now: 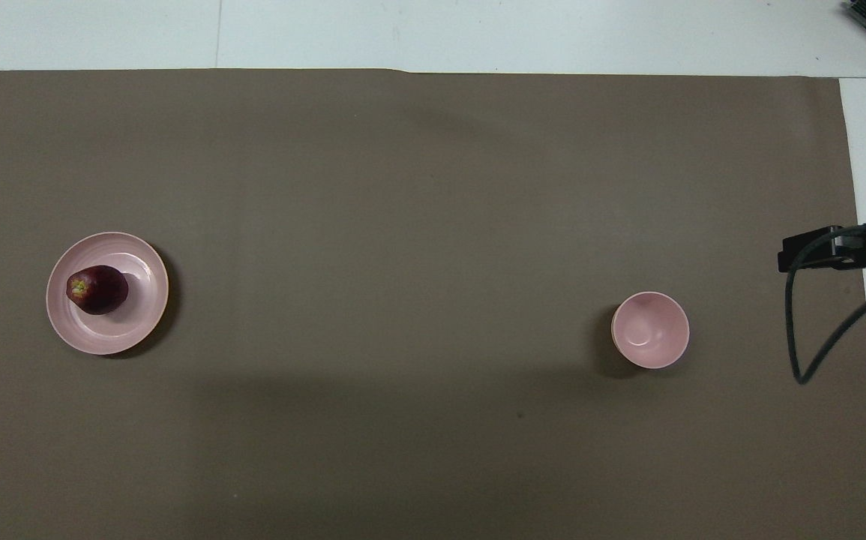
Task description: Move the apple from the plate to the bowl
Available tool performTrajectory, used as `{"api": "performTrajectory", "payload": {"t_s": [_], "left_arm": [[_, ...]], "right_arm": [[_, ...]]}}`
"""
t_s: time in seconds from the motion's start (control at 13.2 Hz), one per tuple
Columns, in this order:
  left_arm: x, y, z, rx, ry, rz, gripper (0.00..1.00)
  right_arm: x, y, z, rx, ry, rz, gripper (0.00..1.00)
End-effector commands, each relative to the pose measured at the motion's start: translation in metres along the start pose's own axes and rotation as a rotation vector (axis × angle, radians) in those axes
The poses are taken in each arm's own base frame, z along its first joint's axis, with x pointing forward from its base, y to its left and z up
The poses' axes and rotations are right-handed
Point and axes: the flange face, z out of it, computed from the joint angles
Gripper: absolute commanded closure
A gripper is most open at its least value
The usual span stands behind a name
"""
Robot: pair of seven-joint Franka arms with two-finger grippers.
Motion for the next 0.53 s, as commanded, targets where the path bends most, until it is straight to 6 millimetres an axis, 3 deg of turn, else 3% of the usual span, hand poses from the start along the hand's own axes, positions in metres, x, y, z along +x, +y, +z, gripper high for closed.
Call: {"api": "performTrajectory", "payload": {"t_s": [0.0,0.46], "left_arm": [[-0.003,0.004,-0.003,0.001,0.006,0.006,0.0],[-0.001,0.015,-0.003,-0.004,0.003,0.026,0.0]], "right_arm": [[-0.005,0.001,-0.001,0.014,0.002,0.003,0.0],[-0.005,0.001,-0.001,0.014,0.002,0.003,0.0]]}}
